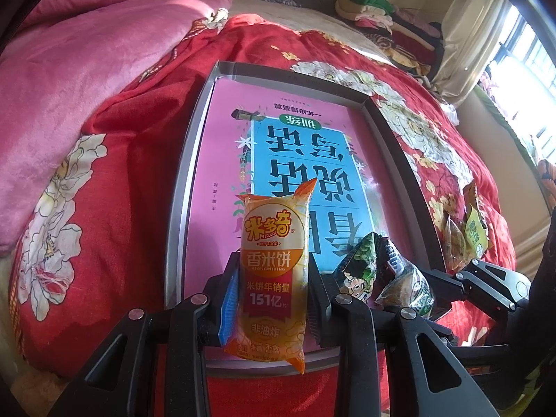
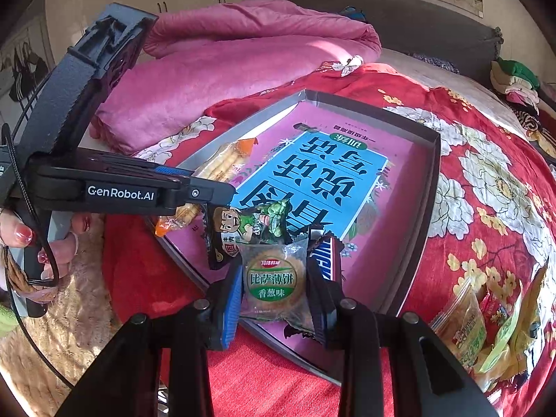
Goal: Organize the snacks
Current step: 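Lower the yellow bag over the tray with the left gripper while the right lowers the cookie packet, then open the left gripper to drop the yellow bag in the tray while the right releases the cookie packet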
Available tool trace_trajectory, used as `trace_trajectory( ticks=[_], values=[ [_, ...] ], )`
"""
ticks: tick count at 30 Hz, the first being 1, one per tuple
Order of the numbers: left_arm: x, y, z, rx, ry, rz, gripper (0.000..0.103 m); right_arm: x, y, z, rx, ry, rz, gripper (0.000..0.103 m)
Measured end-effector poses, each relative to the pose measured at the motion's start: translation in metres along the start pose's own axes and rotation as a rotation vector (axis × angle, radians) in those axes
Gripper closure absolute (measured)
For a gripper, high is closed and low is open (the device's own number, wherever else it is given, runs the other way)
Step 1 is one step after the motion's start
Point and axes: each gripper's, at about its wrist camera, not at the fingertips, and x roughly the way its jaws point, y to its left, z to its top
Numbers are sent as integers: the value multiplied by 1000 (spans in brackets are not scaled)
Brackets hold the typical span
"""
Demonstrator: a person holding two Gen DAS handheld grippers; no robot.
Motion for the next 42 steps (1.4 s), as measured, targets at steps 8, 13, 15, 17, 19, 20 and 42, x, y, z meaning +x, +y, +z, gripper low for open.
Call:
trace_trajectory(
  ticks=[8,13,15,17,19,20,42],
  values=[
    [1,2,0,-4,0,4,69,-6,0,-2,-11,0,-6,67],
    [1,2,0,-3,-1,9,68,-13,0,-7,-27,7,-20,65],
    [0,2,0,-3,-3,15,68,-15,0,-9,-39,9,-33,64],
    [0,3,0,-5,-2,11,68,-15,-2,-11,-38,13,-42,64],
    [0,3,0,-5,1,9,68,-14,-5,-11,-34,13,-59,63],
    [0,3,0,-5,2,9,68,-13,-6,-12,-32,13,-61,63],
    [-7,2,4,-8,-36,-9,54,-19,-14,-9,2,-17,-93,59]
  ],
)
